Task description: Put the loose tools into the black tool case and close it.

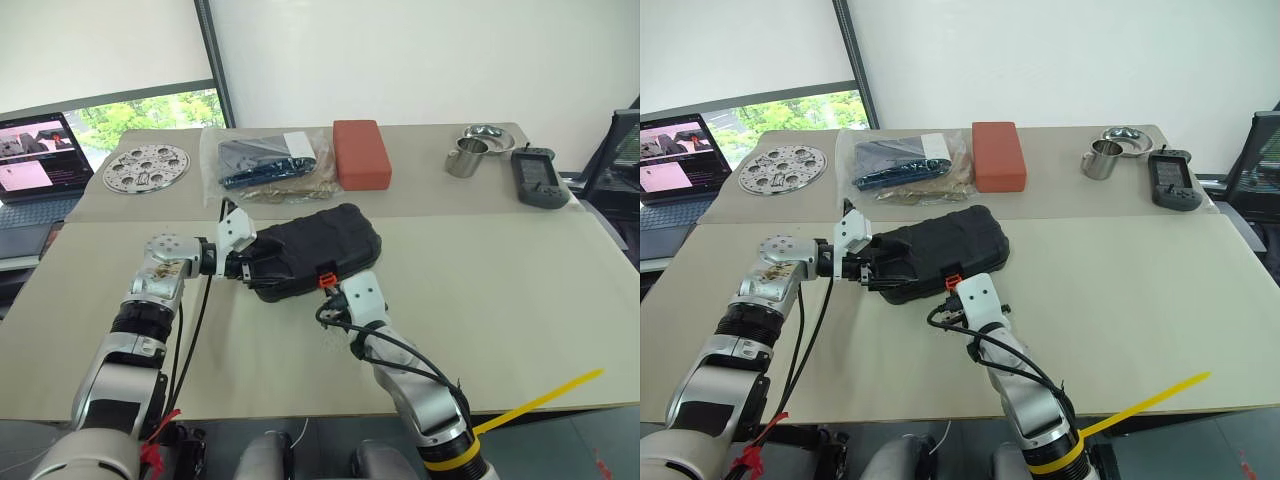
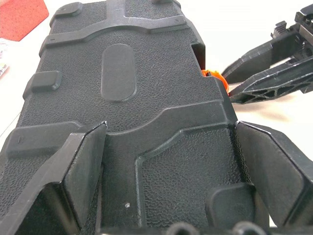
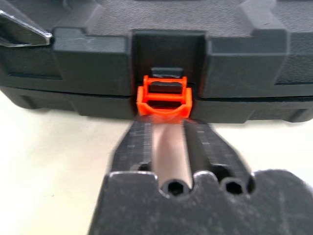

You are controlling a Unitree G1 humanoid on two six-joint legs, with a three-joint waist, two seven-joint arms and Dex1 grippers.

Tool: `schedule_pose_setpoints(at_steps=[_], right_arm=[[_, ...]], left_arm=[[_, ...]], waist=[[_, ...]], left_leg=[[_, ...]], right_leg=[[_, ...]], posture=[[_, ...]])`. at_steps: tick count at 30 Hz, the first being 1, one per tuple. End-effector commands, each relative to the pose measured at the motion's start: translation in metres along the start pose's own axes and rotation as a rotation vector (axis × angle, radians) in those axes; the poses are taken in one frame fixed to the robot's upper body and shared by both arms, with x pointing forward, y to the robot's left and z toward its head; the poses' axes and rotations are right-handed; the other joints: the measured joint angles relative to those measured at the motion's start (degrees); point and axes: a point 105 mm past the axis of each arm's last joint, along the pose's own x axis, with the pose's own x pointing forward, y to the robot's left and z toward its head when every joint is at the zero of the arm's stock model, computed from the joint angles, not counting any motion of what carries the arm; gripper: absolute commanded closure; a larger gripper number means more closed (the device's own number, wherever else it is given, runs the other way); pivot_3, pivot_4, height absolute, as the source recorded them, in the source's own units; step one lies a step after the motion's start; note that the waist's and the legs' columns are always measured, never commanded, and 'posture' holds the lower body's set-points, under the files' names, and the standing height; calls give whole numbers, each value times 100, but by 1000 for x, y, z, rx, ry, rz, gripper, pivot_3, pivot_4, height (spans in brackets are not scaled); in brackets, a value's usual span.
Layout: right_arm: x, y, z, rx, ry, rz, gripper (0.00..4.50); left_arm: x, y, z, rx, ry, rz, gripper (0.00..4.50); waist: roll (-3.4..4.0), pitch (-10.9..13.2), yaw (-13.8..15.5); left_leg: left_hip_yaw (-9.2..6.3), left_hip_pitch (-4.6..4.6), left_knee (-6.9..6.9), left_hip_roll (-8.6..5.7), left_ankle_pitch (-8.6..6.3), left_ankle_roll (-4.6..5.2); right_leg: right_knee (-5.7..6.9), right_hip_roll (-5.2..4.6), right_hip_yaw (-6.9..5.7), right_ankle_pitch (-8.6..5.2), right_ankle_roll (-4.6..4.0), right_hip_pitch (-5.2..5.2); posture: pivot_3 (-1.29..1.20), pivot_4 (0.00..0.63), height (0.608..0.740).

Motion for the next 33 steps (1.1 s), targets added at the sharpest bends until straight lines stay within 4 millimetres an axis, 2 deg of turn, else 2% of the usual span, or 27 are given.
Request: schedule_pose_setpoints(at_steps=[1, 3, 5, 14, 16, 17, 19, 33], right_arm=[[-2, 3, 21, 4, -83, 19, 1787], [-2, 4, 20, 6, -81, 23, 1031], [-2, 5, 20, 5, -80, 26, 457], [0, 6, 24, 1, -114, 35, 457], [2, 7, 23, 3, -111, 39, 978], [2, 7, 22, 4, -108, 43, 1100], [3, 8, 21, 5, -105, 47, 1787], [6, 6, 20, 3, -108, 34, 1787]], left_arm=[[3, -4, -11, -22, 44, -16, 0], [3, -4, -11, -21, 45, -14, 0], [3, -4, -11, -21, 46, -13, 0], [2, -3, -12, -21, 51, -8, 0], [2, -3, -12, -21, 52, -7, 0], [1, -3, -12, -21, 52, -6, 0], [1, -3, -12, -21, 52, -5, 0], [1, -3, -12, -21, 51, -5, 0]], waist=[[0, 0, 0], [0, 0, 0], [0, 0, 0], [0, 0, 0], [0, 0, 0], [0, 0, -1], [0, 0, 0], [0, 0, -1]], left_leg=[[0, 0, 0, 0, 0, 0], [0, 0, 0, 0, 0, 0], [0, 0, 0, 0, 0, 0], [0, 0, 0, 0, 0, 0], [0, 0, 0, 0, 0, 0], [0, 0, 0, 0, 0, 0], [0, 0, 0, 0, 0, 0], [0, 1, 0, 0, 0, 0]], right_leg=[[0, 0, 0, 0, 0, 0], [0, 0, 0, 0, 0, 0], [0, 0, 0, 0, 0, 0], [0, 0, -1, 0, 0, 0], [0, 0, 0, 0, 0, 0], [0, 0, 0, 0, 0, 0], [0, 0, -1, 0, 0, 0], [0, 0, -1, 0, 0, 1]], posture=[[0, 150, 740], [0, 150, 740], [0, 150, 740], [0, 150, 740], [0, 150, 740], [0, 150, 740], [0, 150, 740], [0, 150, 740]])
